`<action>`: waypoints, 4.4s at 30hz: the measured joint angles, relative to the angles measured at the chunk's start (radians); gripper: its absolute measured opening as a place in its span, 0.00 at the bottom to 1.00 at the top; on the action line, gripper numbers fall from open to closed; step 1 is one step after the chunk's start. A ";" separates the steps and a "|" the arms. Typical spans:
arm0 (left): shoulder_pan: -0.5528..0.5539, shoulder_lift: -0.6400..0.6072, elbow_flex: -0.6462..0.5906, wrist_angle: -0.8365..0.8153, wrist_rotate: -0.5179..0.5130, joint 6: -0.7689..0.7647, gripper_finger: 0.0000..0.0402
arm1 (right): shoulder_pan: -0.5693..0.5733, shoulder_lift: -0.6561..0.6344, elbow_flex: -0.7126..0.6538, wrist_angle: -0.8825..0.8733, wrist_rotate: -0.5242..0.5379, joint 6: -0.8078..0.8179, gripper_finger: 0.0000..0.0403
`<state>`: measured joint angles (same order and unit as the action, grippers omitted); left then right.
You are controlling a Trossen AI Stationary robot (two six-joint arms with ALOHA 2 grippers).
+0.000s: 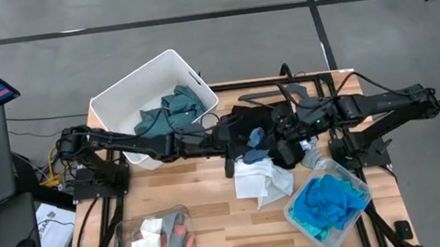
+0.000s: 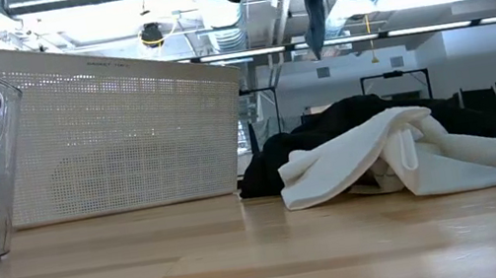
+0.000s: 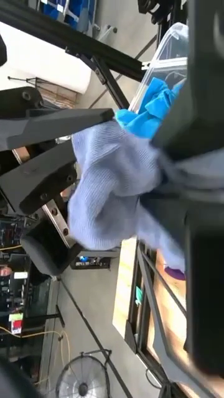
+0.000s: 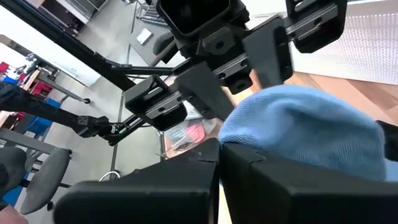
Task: Pick & Place Cloths
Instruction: Put the blue sock into the left transparent bin, then put the black shirt into the white bin
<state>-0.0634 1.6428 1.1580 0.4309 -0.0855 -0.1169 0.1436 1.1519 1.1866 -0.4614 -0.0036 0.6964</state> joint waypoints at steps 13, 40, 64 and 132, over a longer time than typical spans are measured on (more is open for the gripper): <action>-0.120 -0.190 0.027 -0.258 0.039 -0.024 0.00 | 0.010 -0.078 0.061 0.054 -0.027 -0.090 0.08; -0.803 -0.315 0.024 -1.127 -0.096 -1.096 0.00 | 0.029 -0.095 0.119 -0.057 0.012 -0.183 0.11; -0.776 -0.098 0.024 -1.436 -0.015 -1.121 0.03 | -0.023 -0.033 0.119 -0.133 0.010 -0.197 0.11; -0.490 -0.589 0.024 -0.868 -0.766 -0.413 0.64 | -0.322 0.133 -0.027 -0.365 0.053 -0.253 0.01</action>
<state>-0.5531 1.0538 1.1820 -0.4373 -0.8516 -0.5298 -0.1784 1.2846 1.1597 -0.8261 0.0490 0.4436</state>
